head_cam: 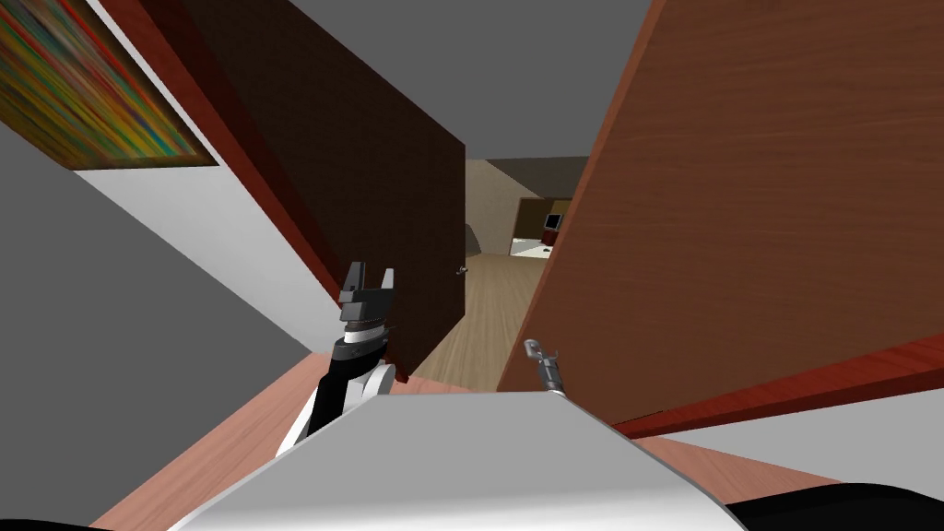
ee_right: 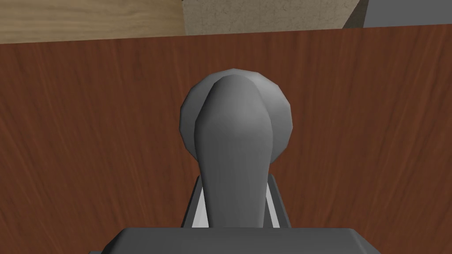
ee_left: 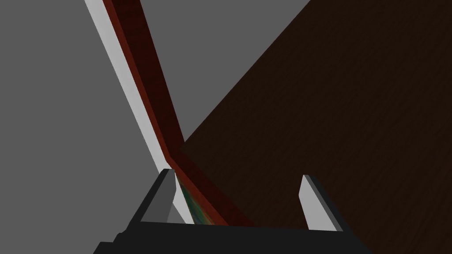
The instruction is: Push the door open
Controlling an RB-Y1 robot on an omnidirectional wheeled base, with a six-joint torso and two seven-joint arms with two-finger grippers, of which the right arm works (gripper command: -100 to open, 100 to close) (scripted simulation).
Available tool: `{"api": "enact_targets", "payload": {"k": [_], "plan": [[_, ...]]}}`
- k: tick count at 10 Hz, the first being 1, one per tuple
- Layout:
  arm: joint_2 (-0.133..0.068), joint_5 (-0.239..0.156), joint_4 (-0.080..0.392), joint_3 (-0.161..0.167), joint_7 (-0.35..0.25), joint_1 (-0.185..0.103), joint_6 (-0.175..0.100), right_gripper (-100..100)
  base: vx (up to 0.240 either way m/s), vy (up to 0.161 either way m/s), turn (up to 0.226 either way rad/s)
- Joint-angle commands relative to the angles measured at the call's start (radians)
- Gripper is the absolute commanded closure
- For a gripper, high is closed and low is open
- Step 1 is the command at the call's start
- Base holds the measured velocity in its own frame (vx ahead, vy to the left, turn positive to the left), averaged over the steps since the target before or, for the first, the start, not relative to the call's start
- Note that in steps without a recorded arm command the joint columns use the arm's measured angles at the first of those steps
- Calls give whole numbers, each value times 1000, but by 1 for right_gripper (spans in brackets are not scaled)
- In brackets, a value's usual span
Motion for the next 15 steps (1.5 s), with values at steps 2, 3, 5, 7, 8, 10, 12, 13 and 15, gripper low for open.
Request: {"api": "enact_targets", "payload": {"k": [2, 3, 5, 7, 8, 10, 12, 13, 15], "plan": [[19, -10, 4, -37, 34, -32, -1, 100, 165, -31, -38], [33, -14, 10, -52, 52, -45, 1, 100, 175, -27, -54], [57, -21, 21, -77, 80, -65, 5, 100, 164, -30, -50], [74, -26, 29, -94, 101, -79, 8, 100, 122, -16, -51], [83, -28, 33, -103, 111, -87, 9, 100, 101, -35, -25], [101, -33, 40, -122, 132, -102, 12, 100, 102, -27, -37], [119, -38, 48, -140, 153, -117, 15, 100, 95, -28, -56], [129, -41, 52, -149, 164, -124, 16, 100, 101, -32, -37], [147, -46, 60, -168, 185, -139, 19, 100, 107, -18, -60]]}}
